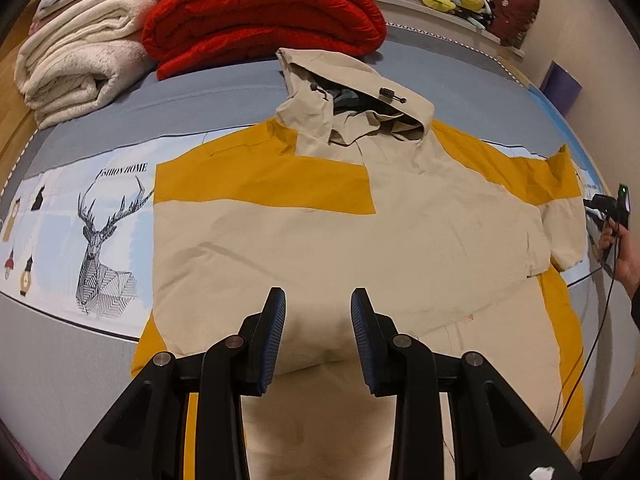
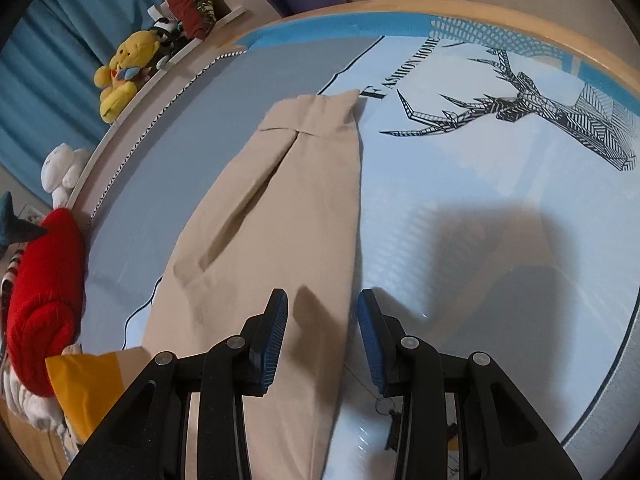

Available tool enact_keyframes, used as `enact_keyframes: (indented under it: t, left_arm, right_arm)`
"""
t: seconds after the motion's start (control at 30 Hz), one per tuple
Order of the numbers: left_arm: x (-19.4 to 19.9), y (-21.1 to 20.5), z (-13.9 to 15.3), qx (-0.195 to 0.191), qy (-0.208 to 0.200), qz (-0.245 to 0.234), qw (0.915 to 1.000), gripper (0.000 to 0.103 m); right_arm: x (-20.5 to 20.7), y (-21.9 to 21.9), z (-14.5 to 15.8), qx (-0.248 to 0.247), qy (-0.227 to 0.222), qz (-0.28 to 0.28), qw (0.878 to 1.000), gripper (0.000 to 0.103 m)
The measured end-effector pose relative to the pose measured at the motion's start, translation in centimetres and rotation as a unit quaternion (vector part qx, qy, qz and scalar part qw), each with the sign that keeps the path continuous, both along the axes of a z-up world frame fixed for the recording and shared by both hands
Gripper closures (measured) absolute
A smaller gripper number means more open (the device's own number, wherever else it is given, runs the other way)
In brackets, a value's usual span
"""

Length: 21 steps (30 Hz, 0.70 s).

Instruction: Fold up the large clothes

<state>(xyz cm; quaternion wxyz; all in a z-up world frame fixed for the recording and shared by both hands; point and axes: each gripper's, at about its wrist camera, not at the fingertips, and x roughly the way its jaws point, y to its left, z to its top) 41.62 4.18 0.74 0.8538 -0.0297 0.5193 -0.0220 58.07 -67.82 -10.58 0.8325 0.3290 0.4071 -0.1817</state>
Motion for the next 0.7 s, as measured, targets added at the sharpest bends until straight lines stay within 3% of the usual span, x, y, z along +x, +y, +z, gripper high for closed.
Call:
enact_keyframes:
  t: [0.03,0.23,0.37,0.53,0.7]
  left_arm:
    - [0.0,-0.1,0.1,0.003,-0.002,-0.001,1.0,0.073]
    - [0.0,0.4,0.9,-0.007,-0.009,0.008,0.9999,0.073]
    - [-0.1,1.1,1.8,-0.012,-0.02,0.019,0.9996,0.073]
    - [-0.4,3.3,3.1,-0.038,-0.027,0.047,0.9978,0.073]
    - [-0.9,6.4,4.9,-0.062,-0.045,0.089,0.9931,0.073]
  right_arm:
    - [0.1,0.2,0.1,0.002,0.0,0.005,1.0,0.098]
    - [0.0,1.9,4.0,-0.047,-0.023,0.018,0.998,0.101]
    - [0.1,5.8,9.8,-0.11,-0.056,0.053,0.991,0.101]
    - [-0.8,16.2,16.7,-0.222,-0.088,0.15,0.959,0.101]
    - [-3.8,27.2,21.1,-0.277,-0.127,0.226,0.925,0.101]
